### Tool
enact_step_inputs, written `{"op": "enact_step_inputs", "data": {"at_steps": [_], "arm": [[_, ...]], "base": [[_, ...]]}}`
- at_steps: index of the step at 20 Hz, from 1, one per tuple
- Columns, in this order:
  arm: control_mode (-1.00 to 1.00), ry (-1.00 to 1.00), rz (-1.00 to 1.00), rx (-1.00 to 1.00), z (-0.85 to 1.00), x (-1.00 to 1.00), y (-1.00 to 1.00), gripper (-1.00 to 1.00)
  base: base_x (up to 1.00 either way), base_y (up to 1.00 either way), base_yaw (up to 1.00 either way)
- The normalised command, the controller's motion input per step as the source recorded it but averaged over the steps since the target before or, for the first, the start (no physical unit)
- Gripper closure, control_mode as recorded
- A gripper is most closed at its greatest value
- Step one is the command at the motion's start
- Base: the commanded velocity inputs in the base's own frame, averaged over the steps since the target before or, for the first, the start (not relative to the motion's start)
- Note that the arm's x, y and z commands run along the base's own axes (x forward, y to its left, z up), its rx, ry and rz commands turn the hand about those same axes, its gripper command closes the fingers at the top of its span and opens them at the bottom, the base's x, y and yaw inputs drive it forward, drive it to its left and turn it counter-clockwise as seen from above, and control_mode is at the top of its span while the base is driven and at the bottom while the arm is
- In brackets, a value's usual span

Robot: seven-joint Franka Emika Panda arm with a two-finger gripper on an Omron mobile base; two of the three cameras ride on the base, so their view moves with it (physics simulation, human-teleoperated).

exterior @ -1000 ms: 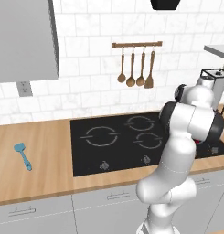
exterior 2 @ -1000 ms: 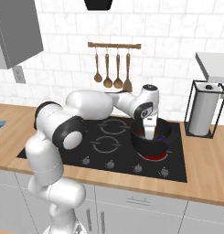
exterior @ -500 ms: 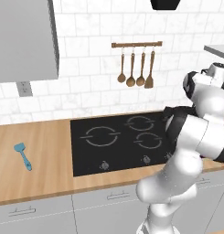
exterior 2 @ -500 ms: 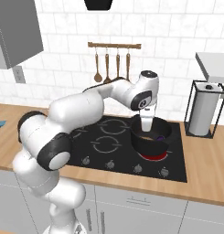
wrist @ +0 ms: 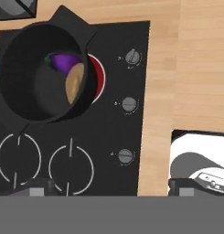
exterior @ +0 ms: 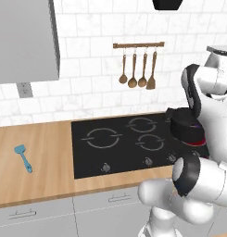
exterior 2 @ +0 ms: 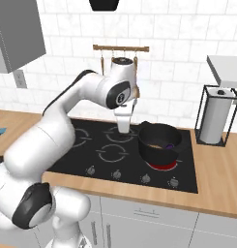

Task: Put the eggplant and sweet potato in the pot. Retrieve the spatula and lightly stir the vegetables in the pot.

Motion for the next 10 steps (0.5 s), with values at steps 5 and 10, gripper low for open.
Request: {"op": "enact_step_inputs", "data": {"at_steps": [5,10], "arm": [[-1.0,0.0,-0.01,-0.05,0.08,-0.63,0.95,-1.0],[-1.0,0.0,0.0,-0.06,0.0,-0.44,0.62,-1.0]], "base": [[0.0,0.0,0.0],[0.0,0.0,0.0]]}}
